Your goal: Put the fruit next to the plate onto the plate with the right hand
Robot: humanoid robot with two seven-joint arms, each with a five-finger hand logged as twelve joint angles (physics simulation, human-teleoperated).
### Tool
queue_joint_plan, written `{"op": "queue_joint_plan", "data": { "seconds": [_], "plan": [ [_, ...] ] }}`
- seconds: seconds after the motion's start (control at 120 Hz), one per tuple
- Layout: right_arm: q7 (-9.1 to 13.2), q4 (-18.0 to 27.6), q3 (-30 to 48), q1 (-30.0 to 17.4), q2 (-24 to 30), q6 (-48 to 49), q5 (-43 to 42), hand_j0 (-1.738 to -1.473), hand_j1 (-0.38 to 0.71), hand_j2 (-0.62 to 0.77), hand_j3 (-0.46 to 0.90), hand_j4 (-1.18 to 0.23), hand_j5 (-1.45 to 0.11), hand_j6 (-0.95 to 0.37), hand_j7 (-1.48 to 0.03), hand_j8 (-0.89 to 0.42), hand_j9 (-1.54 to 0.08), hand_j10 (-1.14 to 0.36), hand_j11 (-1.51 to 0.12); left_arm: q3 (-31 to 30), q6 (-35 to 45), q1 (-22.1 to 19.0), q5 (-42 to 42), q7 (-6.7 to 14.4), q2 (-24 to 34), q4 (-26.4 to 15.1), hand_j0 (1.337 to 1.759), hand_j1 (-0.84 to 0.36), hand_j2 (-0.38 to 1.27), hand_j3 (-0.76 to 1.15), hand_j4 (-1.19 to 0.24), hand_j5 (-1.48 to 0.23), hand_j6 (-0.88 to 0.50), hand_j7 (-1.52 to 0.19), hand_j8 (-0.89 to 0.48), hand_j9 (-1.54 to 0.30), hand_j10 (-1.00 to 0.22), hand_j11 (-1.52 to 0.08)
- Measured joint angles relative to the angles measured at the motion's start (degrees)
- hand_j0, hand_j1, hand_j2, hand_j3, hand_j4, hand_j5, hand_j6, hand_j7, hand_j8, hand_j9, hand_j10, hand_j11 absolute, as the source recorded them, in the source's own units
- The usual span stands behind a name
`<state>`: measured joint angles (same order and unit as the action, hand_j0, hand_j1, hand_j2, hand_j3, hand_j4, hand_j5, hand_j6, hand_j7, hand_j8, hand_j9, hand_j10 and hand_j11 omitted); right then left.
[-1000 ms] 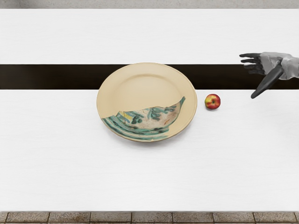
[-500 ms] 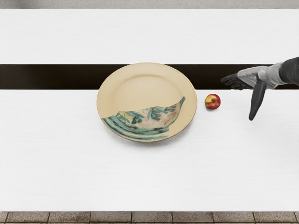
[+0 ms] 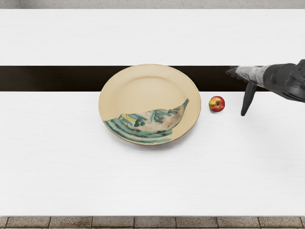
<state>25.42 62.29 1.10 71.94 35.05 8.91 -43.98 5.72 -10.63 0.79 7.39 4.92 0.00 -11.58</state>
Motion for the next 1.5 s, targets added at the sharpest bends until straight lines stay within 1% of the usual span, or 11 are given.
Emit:
{"op": "queue_joint_plan", "data": {
  "seconds": [0.075, 0.142, 0.275, 0.467, 0.642, 0.792, 0.917, 1.05, 1.233, 1.35, 1.5],
  "plan": [
    [2.82, -0.1, -0.58, 0.55, -1.75, -0.72, -2.99, -1.658, -0.33, 0.0, 0.0, -0.02, -0.03, -0.03, -0.03, -0.02, -0.03, -0.02, -0.03, 0.0, 0.0, 0.0, 0.0, 0.0, 0.0, 0.0, 1.658, 0.35, 0.0, 0.0, 0.0, 0.0, 0.0, 0.0, 0.0, 0.0, 0.0, 0.0],
    [4.8, -0.18, -0.79, 1.06, -3.5, -1.11, -4.81, -1.658, -0.32, 0.0, 0.0, -0.02, -0.03, -0.03, -0.03, -0.03, -0.03, -0.02, -0.03, 0.0, 0.0, 0.0, 0.0, 0.0, 0.0, 0.0, 1.658, 0.35, 0.0, 0.0, 0.0, 0.0, 0.0, 0.0, 0.0, 0.0, 0.0, 0.0],
    [6.52, -0.31, -0.9, 1.47, -6.31, -1.5, -6.23, -1.658, -0.33, 0.0, 0.0, -0.02, -0.03, -0.03, -0.03, -0.02, -0.03, -0.02, -0.03, 0.0, 0.0, 0.0, 0.0, 0.0, 0.0, 0.01, 1.658, 0.35, 0.0, 0.0, 0.0, 0.0, 0.0, 0.0, 0.0, 0.0, 0.0, 0.0],
    [7.05, -0.89, -0.98, 1.22, -8.81, -4.56, -6.63, -1.658, -0.32, 0.0, 0.0, -0.03, -0.03, -0.03, -0.03, -0.03, -0.03, -0.03, -0.03, 0.0, 0.0, 0.0, 0.0, 0.0, 0.0, 0.0, 1.658, 0.35, 0.0, 0.0, 0.0, 0.0, 0.0, 0.0, 0.0, 0.0, 0.0, 0.0],
    [8.57, -0.86, -1.5, 0.32, -10.34, -7.27, -6.82, -1.658, -0.25, -0.02, 0.0, -0.09, -0.11, -0.09, -0.11, -0.09, -0.11, -0.09, -0.11, -0.04, 0.0, 0.0, 0.0, 0.0, 0.0, 0.0, 1.658, 0.35, 0.0, 0.0, 0.0, 0.0, 0.0, 0.0, 0.0, 0.0, 0.0, 0.0],
    [9.06, -0.56, -2.99, -0.43, -11.34, -9.12, -6.84, -1.658, -0.19, -0.02, 0.0, -0.13, -0.17, -0.13, -0.17, -0.13, -0.17, -0.13, -0.17, -0.06, 0.0, 0.0, 0.0, 0.0, 0.0, -0.01, 1.658, 0.35, 0.0, 0.0, 0.0, 0.0, 0.0, 0.0, 0.0, 0.0, 0.0, 0.0],
    [9.33, -0.39, -3.39, -0.49, -11.81, -9.52, -6.84, -1.658, -0.09, -0.04, 0.0, -0.22, -0.28, -0.22, -0.28, -0.22, -0.28, -0.22, -0.28, -0.08, 0.0, 0.0, 0.0, 0.0, 0.0, -0.02, 1.658, 0.35, 0.0, 0.0, 0.0, 0.0, 0.0, 0.0, 0.0, 0.0, 0.0, 0.0],
    [9.51, 1.98, -3.43, -0.15, -11.16, -10.36, -6.94, -1.658, -0.01, -0.05, 0.0, -0.29, -0.37, -0.29, -0.37, -0.29, -0.37, -0.29, -0.37, -0.09, 0.0, 0.0, 0.0, 0.0, 0.0, -0.01, 1.658, 0.35, 0.0, 0.0, 0.0, 0.0, 0.0, 0.0, 0.0, 0.0, 0.0, 0.0],
    [9.57, 6.39, -3.4, 0.07, -7.67, -11.65, -7.04, -1.658, 0.04, -0.06, 0.0, -0.33, -0.43, -0.33, -0.43, -0.33, -0.43, -0.33, -0.43, -0.09, 0.0, 0.0, 0.0, 0.0, 0.0, -0.02, 1.658, 0.35, 0.0, 0.0, 0.0, 0.0, 0.0, 0.0, 0.0, 0.0, 0.0, 0.0],
    [9.57, 7.29, -4.38, 0.06, -6.8, -13.97, -7.38, -1.658, 0.06, -0.07, 0.0, -0.34, -0.44, -0.34, -0.44, -0.34, -0.44, -0.34, -0.44, -0.09, 0.0, 0.0, 0.0, 0.0, 0.0, -0.02, 1.658, 0.35, 0.0, 0.0, 0.0, 0.0, 0.0, 0.0, 0.0, 0.0, 0.0, 0.0],
    [9.58, 7.58, -6.36, -0.25, -7.36, -18.19, -9.21, -1.658, 0.07, -0.07, 0.0, -0.35, -0.45, -0.35, -0.45, -0.35, -0.45, -0.35, -0.45, -0.09, 0.0, 0.0, 0.0, 0.0, 0.0, -0.02, 1.658, 0.35, 0.0, 0.0, 0.0, 0.0, 0.0, 0.0, 0.0, 0.0, 0.0, 0.0]
  ]
}}
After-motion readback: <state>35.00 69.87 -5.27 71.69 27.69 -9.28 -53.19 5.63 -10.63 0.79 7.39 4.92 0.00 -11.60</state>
